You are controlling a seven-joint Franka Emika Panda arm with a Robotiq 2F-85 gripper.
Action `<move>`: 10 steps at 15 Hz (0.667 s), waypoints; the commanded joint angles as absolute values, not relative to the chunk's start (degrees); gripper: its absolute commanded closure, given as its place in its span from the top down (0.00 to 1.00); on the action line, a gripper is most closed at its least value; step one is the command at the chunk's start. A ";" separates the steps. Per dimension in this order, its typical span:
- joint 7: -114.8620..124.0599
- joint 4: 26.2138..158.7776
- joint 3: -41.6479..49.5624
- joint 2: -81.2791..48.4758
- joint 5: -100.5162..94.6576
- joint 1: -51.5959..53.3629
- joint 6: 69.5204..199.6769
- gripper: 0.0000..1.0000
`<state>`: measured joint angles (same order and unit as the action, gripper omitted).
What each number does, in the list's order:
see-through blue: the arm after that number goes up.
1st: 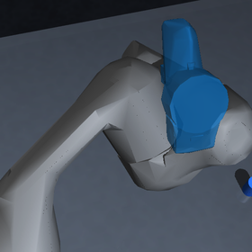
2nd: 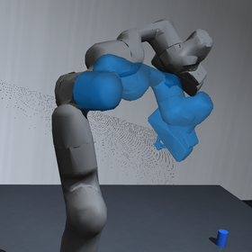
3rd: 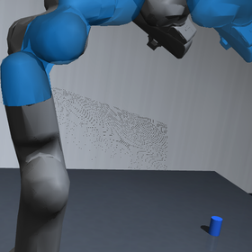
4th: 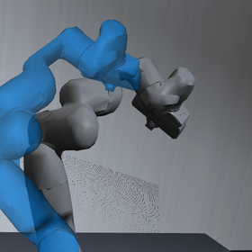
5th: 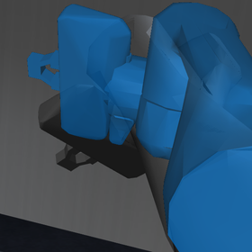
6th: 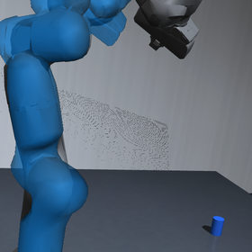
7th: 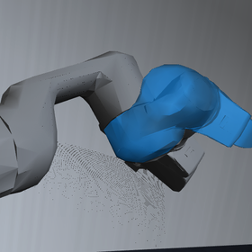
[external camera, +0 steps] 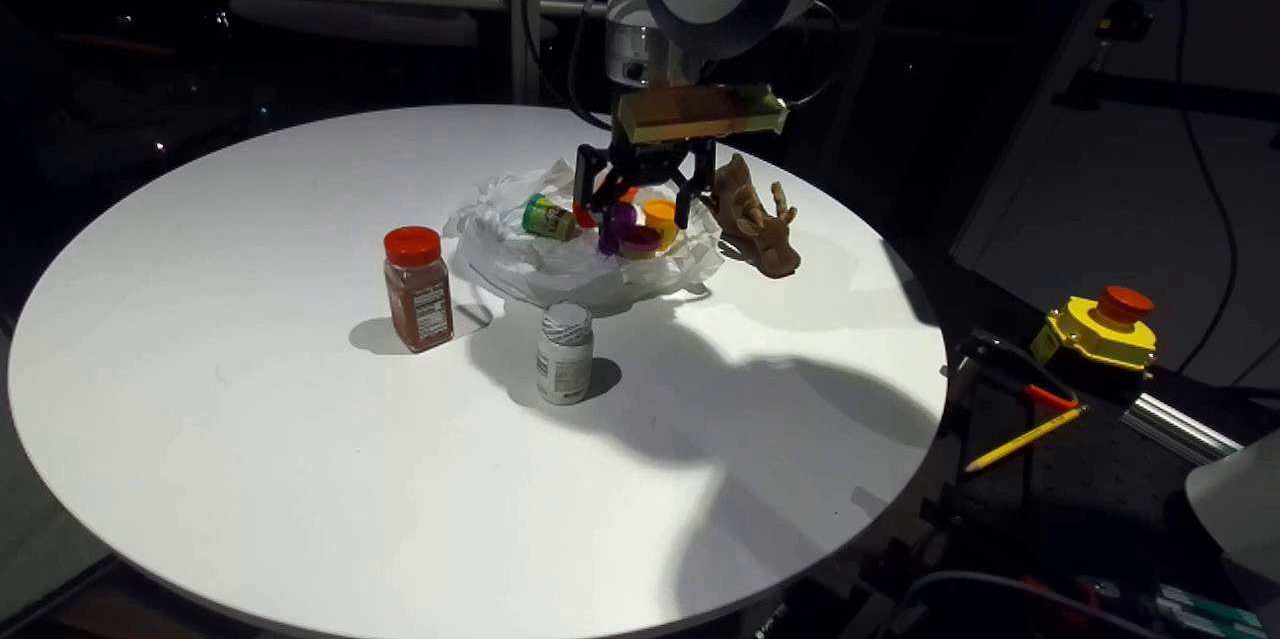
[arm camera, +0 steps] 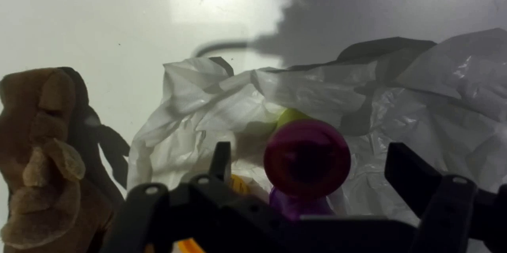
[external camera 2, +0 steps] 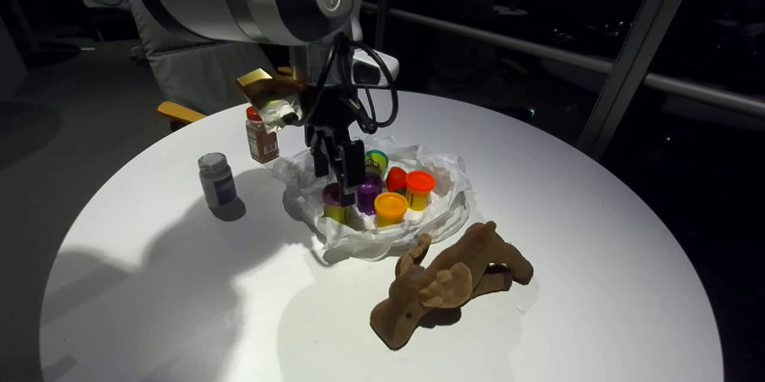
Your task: Pick up the object from the plastic and put them on the table
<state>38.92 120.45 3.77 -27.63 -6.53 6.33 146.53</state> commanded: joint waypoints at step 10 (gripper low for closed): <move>31.81 117.59 3.65 -30.33 2.80 5.43 147.69 0.28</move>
